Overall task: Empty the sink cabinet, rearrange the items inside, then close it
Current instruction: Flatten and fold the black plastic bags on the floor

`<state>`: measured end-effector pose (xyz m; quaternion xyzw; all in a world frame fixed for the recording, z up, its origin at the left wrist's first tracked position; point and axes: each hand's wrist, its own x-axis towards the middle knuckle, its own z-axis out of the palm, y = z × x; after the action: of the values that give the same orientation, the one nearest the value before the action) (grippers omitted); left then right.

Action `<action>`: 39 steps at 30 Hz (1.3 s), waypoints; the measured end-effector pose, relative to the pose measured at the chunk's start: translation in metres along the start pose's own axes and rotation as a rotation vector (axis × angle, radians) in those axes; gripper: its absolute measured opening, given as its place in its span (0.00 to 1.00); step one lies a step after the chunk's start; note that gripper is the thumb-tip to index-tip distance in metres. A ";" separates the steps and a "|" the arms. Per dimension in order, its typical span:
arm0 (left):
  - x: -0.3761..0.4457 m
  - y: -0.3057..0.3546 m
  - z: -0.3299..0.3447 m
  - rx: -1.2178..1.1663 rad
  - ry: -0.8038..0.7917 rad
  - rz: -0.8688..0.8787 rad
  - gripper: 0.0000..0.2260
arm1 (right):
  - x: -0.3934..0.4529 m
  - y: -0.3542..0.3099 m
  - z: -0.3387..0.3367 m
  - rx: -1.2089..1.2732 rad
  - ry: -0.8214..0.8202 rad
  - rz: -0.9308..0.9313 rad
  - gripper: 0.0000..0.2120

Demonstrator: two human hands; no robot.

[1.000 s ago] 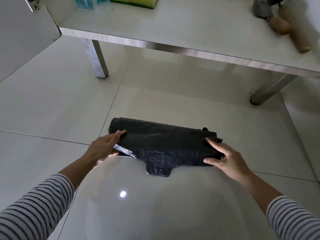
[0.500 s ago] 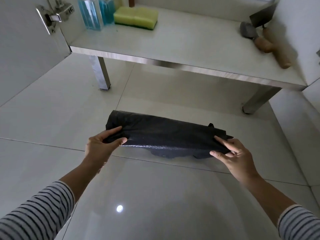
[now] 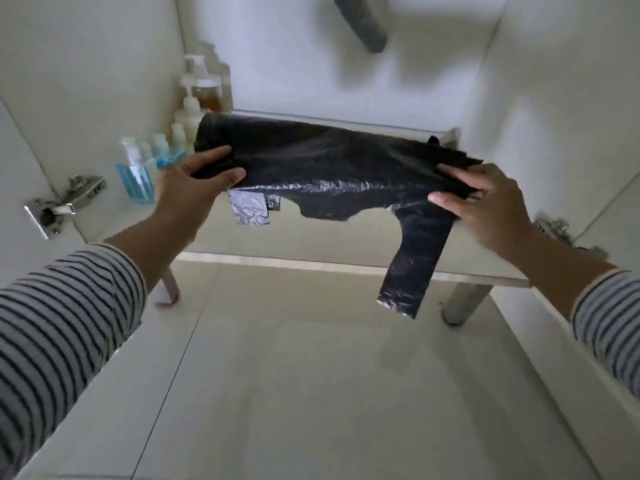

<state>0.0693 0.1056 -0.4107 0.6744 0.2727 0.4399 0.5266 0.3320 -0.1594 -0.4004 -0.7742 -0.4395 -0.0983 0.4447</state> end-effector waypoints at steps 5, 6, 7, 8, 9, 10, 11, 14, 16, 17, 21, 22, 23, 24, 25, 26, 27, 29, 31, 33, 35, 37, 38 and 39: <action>0.095 0.015 0.038 0.007 0.017 0.067 0.19 | 0.114 0.014 -0.004 -0.071 0.103 -0.038 0.23; 0.106 0.010 0.043 0.006 0.014 0.057 0.19 | 0.125 0.019 -0.002 -0.077 0.114 -0.047 0.24; 0.114 0.006 0.047 0.010 0.020 0.049 0.20 | 0.133 0.025 0.001 -0.079 0.121 -0.056 0.24; 0.118 0.001 0.053 0.012 0.031 0.037 0.21 | 0.136 0.031 0.005 -0.076 0.126 -0.055 0.24; 0.119 -0.005 0.058 0.016 0.037 0.024 0.21 | 0.136 0.039 0.010 -0.076 0.132 -0.051 0.24; 0.118 -0.014 0.062 0.020 0.034 0.014 0.20 | 0.132 0.046 0.016 -0.073 0.130 -0.040 0.24; 0.114 -0.024 0.065 0.032 0.027 -0.004 0.19 | 0.125 0.052 0.022 -0.074 0.122 -0.031 0.25; 0.096 -0.060 0.064 0.073 0.004 -0.052 0.18 | 0.096 0.074 0.043 -0.043 0.082 0.028 0.26; 0.085 -0.081 0.058 0.133 -0.016 -0.091 0.16 | 0.074 0.089 0.058 -0.072 0.010 0.073 0.26; 0.079 -0.088 0.055 0.175 -0.026 -0.110 0.16 | 0.063 0.097 0.065 -0.110 -0.024 0.099 0.26; 0.059 -0.104 0.048 0.393 -0.052 -0.138 0.19 | 0.028 0.113 0.082 -0.134 -0.127 0.136 0.31; 0.054 -0.106 0.046 0.447 -0.061 -0.136 0.19 | 0.024 0.112 0.085 -0.154 -0.156 0.160 0.28; 0.051 -0.107 0.045 0.492 -0.065 -0.133 0.19 | 0.020 0.109 0.088 -0.202 -0.157 0.159 0.25; 0.048 -0.107 0.044 0.535 -0.064 -0.127 0.19 | 0.018 0.111 0.092 -0.245 -0.143 0.145 0.24; 0.046 -0.108 0.044 0.575 -0.065 -0.115 0.19 | 0.017 0.111 0.094 -0.256 -0.130 0.161 0.27; 0.044 -0.107 0.045 0.617 -0.066 -0.093 0.19 | 0.017 0.112 0.096 -0.263 -0.117 0.172 0.31; 0.043 -0.108 0.046 0.659 -0.072 -0.075 0.20 | 0.016 0.110 0.096 -0.300 -0.118 0.188 0.32; 0.043 -0.110 0.049 0.732 -0.089 -0.042 0.22 | 0.013 0.104 0.097 -0.425 -0.149 0.234 0.23; 0.043 -0.113 0.051 0.806 -0.111 -0.051 0.25 | 0.009 0.100 0.098 -0.486 -0.189 0.268 0.19; 0.042 -0.116 0.052 0.871 -0.140 -0.063 0.26 | 0.007 0.097 0.096 -0.504 -0.233 0.272 0.19; 0.042 -0.114 0.052 0.892 -0.165 -0.069 0.27 | 0.009 0.098 0.096 -0.498 -0.275 0.299 0.19; 0.041 -0.111 0.052 0.904 -0.195 -0.072 0.27 | 0.012 0.097 0.093 -0.518 -0.292 0.307 0.21; 0.041 -0.108 0.051 0.920 -0.210 -0.076 0.28 | 0.014 0.095 0.091 -0.534 -0.297 0.294 0.23; 0.042 -0.105 0.051 0.935 -0.224 -0.081 0.29 | 0.016 0.091 0.089 -0.548 -0.304 0.266 0.26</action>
<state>0.1435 0.1474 -0.5008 0.8709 0.4089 0.1740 0.2097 0.3899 -0.1010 -0.4988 -0.9212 -0.3534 -0.0374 0.1584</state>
